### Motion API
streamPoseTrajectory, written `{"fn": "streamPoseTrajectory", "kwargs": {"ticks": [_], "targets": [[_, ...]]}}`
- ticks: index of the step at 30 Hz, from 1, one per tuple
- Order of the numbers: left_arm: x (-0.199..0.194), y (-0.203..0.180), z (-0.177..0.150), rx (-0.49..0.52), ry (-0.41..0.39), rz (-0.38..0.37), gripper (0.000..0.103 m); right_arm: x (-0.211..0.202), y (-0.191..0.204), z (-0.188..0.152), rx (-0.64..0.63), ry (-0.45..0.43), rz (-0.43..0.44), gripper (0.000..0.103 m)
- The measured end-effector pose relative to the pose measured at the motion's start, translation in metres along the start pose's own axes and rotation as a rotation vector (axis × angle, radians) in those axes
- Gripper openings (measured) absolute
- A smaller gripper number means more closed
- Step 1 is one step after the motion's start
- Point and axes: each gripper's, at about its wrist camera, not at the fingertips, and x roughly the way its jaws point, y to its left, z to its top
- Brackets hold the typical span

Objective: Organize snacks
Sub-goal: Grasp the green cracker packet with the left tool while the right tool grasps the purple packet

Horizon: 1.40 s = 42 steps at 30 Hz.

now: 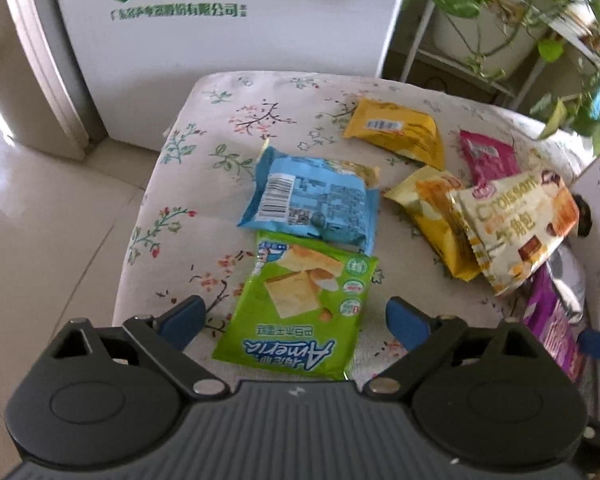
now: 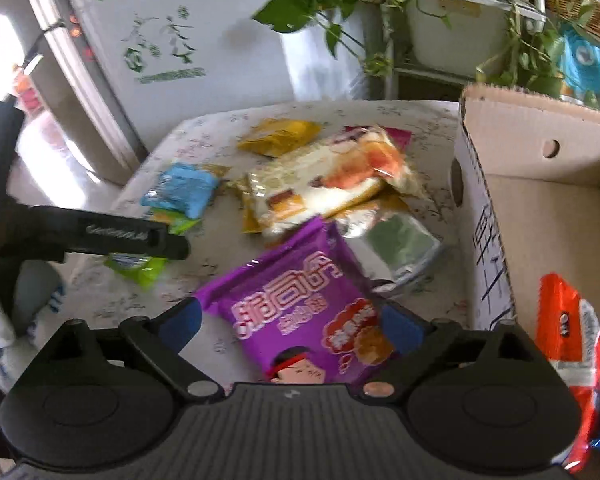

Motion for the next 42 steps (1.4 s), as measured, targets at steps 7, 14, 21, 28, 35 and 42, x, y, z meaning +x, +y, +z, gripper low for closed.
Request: {"fn": "streamPoseTrajectory", "kwargs": {"ticks": [7, 14, 21, 28, 35, 42], "targets": [[0.002, 0.001, -0.002, 0.035, -0.005, 0.031, 0.096, 0.012, 0.010, -0.005, -0.014, 0.083, 0.047, 0.100], [0.003, 0.001, -0.002, 0.064, 0.000, 0.019, 0.101, 0.012, 0.021, -0.010, -0.030, 0.102, 0.047, 0.101], [0.008, 0.000, -0.001, 0.085, -0.019, 0.013, 0.103, 0.019, 0.029, -0.010, -0.012, 0.072, -0.022, 0.102], [0.007, 0.001, -0.004, 0.088, -0.034, 0.009, 0.103, 0.027, 0.037, -0.014, -0.079, 0.066, -0.133, 0.103], [0.004, 0.001, -0.006, 0.094, -0.037, 0.008, 0.103, 0.028, 0.034, -0.011, -0.069, 0.069, -0.139, 0.103], [-0.004, -0.003, -0.010, 0.122, -0.079, -0.007, 0.080, 0.020, 0.030, -0.010, -0.060, 0.044, -0.132, 0.085]]}}
